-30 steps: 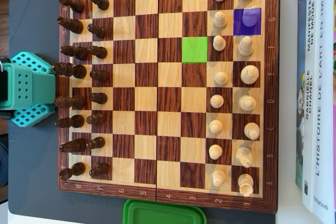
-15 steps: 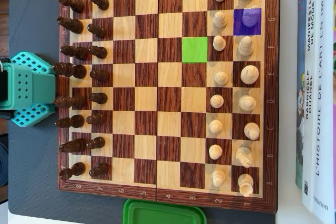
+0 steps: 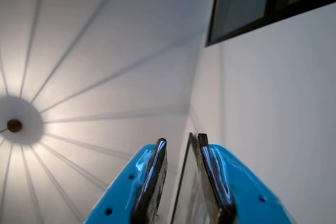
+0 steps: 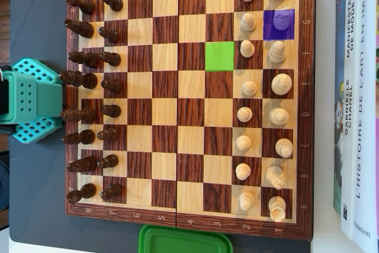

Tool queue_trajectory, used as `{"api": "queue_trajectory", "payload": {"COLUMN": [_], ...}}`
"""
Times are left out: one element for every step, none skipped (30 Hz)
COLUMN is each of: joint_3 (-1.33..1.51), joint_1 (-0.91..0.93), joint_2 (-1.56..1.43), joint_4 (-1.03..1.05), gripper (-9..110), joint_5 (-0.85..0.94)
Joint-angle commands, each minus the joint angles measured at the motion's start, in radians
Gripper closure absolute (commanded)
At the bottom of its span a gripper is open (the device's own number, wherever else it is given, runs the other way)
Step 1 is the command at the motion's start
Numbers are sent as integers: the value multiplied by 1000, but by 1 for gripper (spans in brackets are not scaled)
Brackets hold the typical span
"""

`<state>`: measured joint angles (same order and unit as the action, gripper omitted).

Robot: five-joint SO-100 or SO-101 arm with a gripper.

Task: Play chess

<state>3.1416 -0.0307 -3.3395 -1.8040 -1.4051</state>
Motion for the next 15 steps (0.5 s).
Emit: {"api": "queue_trajectory", "payload": {"joint_3": [18,18,18,18,18,18,18,18,18,18,18,18,18,18,18], "joint_1": [-6,-6,-3,2,2,2,2,2,2,2,2,2,2,2,2], "joint_2": [2,2,2,2,2,2,2,2,2,2,2,2,2,2,2], "joint_4": [0,0,0,0,0,0,0,0,0,0,0,0,0,0,0], "gripper": [91,91,91,91,91,91,91,91,91,91,91,91,91,91,91], "joint_5": [-3,-3,3,3,2,-2,-2,-2,-2,-2,-2,-3,-3,-3,-3]}}
